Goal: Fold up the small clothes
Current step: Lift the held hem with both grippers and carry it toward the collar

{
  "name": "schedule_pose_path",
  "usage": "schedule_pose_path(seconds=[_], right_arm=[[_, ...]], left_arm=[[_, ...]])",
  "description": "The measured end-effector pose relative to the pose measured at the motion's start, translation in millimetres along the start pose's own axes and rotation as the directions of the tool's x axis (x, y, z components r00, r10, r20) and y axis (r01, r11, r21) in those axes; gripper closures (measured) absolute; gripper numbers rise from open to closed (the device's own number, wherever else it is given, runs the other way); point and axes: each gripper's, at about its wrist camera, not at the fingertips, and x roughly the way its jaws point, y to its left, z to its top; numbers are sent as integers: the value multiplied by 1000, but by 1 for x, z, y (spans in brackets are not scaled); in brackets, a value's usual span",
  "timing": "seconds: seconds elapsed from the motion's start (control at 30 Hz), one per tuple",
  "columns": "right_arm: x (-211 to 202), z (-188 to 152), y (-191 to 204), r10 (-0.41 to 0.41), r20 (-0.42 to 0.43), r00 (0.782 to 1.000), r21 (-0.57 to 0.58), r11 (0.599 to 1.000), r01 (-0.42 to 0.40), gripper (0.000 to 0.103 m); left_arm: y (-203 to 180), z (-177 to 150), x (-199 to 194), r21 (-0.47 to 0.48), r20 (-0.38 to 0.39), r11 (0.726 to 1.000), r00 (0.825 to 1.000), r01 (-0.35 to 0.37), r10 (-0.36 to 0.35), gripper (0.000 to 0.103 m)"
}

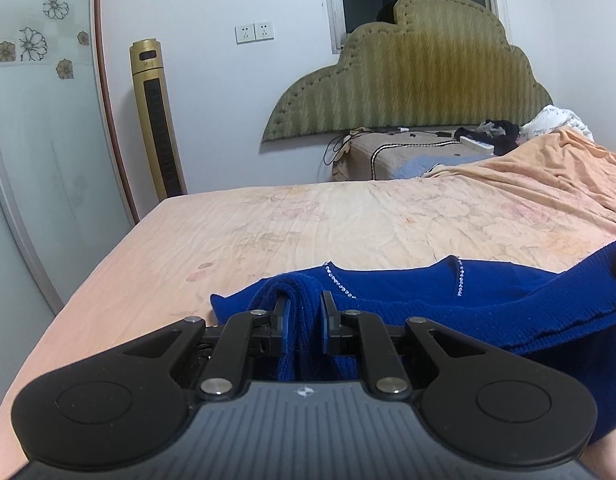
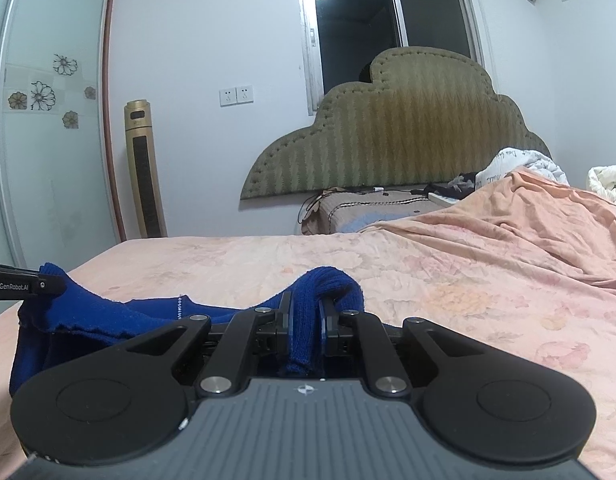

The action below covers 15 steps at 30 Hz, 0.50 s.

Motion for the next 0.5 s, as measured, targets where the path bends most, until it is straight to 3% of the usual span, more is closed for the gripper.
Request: schedule_pose_path(seconds=[0.5], right_arm=[[58,2,-6,-12,-59,998,36,999,14,88]], left_arm=[[-3,17,63,-13,-65,1000,998,-3,2,89]])
